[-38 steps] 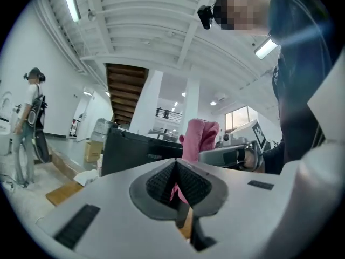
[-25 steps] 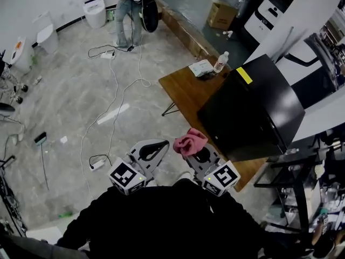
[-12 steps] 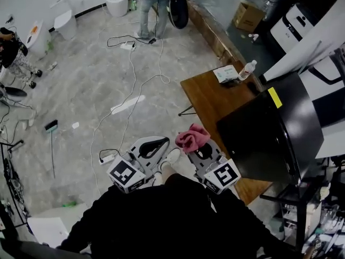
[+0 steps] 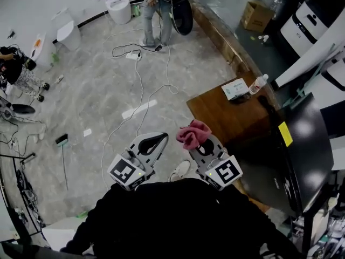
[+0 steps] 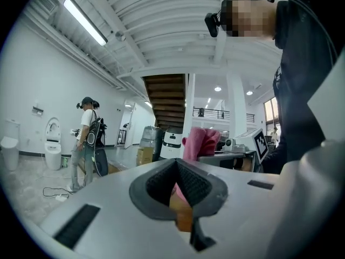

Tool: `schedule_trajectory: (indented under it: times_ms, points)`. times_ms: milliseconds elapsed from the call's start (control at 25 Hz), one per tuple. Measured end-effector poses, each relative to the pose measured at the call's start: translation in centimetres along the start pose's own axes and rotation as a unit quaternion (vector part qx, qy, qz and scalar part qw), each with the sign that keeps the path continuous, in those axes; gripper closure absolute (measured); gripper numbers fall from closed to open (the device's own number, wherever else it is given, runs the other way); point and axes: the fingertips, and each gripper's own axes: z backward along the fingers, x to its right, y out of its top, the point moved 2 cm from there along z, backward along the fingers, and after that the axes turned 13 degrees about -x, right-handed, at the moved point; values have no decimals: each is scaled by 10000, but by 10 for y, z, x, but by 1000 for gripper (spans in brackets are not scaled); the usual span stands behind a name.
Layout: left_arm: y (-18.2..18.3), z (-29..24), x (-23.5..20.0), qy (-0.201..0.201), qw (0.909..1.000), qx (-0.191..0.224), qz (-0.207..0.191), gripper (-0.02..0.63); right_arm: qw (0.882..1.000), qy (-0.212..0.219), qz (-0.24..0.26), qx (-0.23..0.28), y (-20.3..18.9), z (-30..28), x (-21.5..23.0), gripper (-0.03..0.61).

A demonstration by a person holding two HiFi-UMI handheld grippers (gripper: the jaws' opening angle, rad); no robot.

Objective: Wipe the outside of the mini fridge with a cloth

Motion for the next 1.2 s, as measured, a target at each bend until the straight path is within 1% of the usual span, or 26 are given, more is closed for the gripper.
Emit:
schedule_trajectory:
  times_ms: [160, 400, 600, 680, 840, 960, 1040, 1120, 1200]
  points:
    - [16, -33, -31, 9, 9999, 95, -93, 607, 9999, -16, -102, 43, 8, -15, 39, 523]
    - [36, -66, -77, -230, 9996, 29, -152, 607, 9993, -322, -210, -17, 20, -44, 88, 523]
    - [51, -104, -139, -642, 9978, 38, -185, 607, 9965, -723, -421, -60, 25, -87, 136, 523]
    - [62, -121, -167, -899, 9956, 24, -276, 607, 9939, -997, -474, -78, 33, -106, 153, 523]
    - [96, -149, -225, -1528, 9868, 55, -527, 607, 9837, -1673, -660, -57, 60, -147, 190, 523]
    - [113, -170, -263, -2025, 9759, -31, -814, 607, 9731, -2183, -736, 13, 78, -177, 215, 523]
    - [118, -182, -283, -2361, 9675, -118, -897, 607, 9644, -2510, -830, 50, 84, -192, 228, 523]
    - [123, -192, -297, -2657, 9600, -204, -864, 607, 9546, -2812, -975, 109, 86, -203, 238, 523]
    - [123, -205, -304, -2967, 9506, -307, -863, 607, 9409, -3174, -1162, 213, 83, -205, 246, 523]
